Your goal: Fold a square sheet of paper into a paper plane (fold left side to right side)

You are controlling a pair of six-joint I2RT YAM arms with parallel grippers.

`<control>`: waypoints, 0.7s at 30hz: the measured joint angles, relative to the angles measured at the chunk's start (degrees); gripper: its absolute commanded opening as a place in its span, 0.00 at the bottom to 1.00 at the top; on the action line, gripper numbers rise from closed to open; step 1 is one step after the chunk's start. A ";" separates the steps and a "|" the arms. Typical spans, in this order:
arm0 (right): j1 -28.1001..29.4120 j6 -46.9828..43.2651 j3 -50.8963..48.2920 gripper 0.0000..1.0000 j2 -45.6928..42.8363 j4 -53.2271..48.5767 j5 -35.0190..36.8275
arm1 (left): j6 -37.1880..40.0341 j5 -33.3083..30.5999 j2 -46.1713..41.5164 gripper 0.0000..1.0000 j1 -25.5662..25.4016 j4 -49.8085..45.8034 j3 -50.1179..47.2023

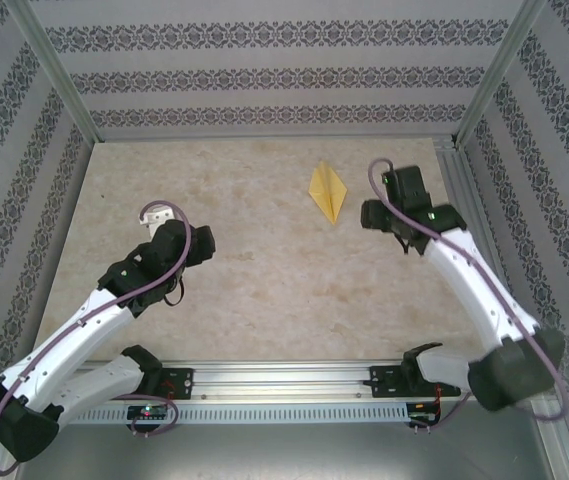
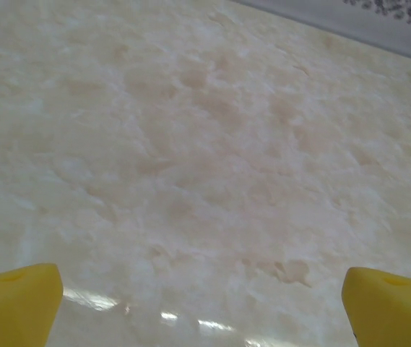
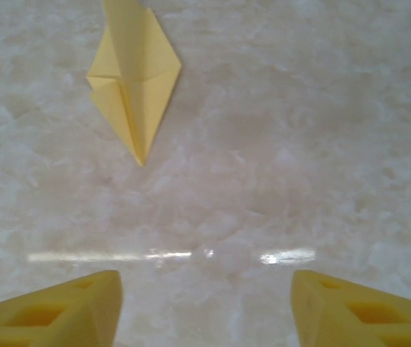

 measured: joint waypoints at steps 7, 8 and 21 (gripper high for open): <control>-10.25 0.15 -20.57 0.98 -11.19 14.27 2.43 | 9.42 -11.08 -0.11 1.00 4.15 11.02 -7.41; -11.74 -0.17 -22.86 0.98 -11.37 17.22 2.45 | 11.58 -11.98 0.22 1.00 5.18 13.75 -9.11; -15.17 -9.44 -35.08 0.98 4.66 54.42 5.16 | 31.08 -1.81 10.25 1.00 18.95 47.67 -23.74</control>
